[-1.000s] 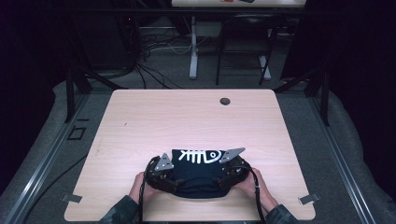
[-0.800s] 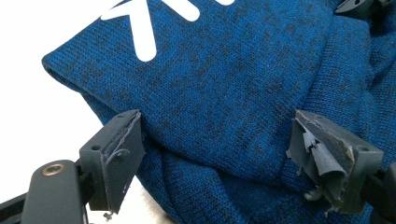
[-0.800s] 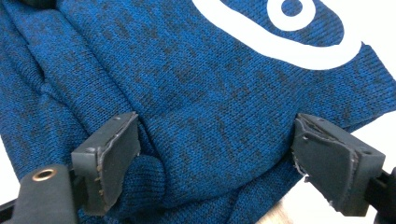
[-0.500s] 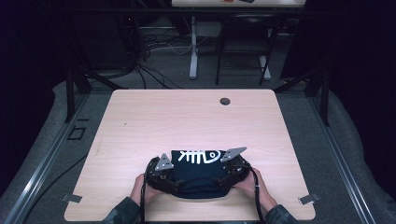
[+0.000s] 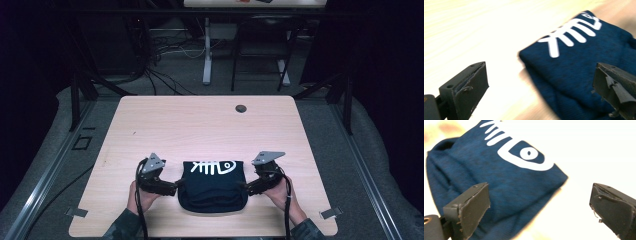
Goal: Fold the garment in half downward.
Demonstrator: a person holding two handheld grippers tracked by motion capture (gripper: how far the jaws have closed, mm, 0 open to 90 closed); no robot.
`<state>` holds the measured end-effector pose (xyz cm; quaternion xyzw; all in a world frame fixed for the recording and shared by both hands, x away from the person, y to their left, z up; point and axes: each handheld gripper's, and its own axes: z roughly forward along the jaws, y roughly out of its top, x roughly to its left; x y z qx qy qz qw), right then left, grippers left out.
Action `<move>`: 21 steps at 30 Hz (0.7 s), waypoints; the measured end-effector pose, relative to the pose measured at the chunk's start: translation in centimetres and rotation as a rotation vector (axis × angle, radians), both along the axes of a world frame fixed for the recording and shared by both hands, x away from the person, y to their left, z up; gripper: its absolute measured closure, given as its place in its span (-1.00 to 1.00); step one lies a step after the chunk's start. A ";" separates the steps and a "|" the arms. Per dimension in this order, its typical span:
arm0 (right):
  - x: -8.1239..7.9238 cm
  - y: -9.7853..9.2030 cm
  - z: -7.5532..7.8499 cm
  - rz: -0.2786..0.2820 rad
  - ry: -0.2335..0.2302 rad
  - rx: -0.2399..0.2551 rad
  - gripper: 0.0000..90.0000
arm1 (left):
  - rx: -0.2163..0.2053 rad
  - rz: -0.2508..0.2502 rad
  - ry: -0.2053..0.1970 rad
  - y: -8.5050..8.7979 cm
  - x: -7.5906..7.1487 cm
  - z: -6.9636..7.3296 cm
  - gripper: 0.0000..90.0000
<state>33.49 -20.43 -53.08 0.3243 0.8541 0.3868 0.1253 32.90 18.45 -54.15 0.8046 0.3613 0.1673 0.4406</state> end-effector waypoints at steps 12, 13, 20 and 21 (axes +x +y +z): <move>0.6 -6.7 -0.1 -0.200 -0.016 0.030 -0.92 | 0.008 0.150 0.032 4.3 1.5 -1.2 -1.00; 0.7 -7.2 -0.2 -0.215 -0.017 0.028 -0.92 | 0.011 0.159 0.035 4.7 1.7 -1.3 -1.00; 0.9 -10.6 -1.9 -0.322 0.011 0.015 -0.90 | 0.011 0.220 0.095 6.7 2.6 -2.6 -1.00; 0.9 -11.0 -2.2 -0.339 0.011 0.010 -0.90 | 0.021 0.225 0.100 7.0 2.7 -2.9 -1.00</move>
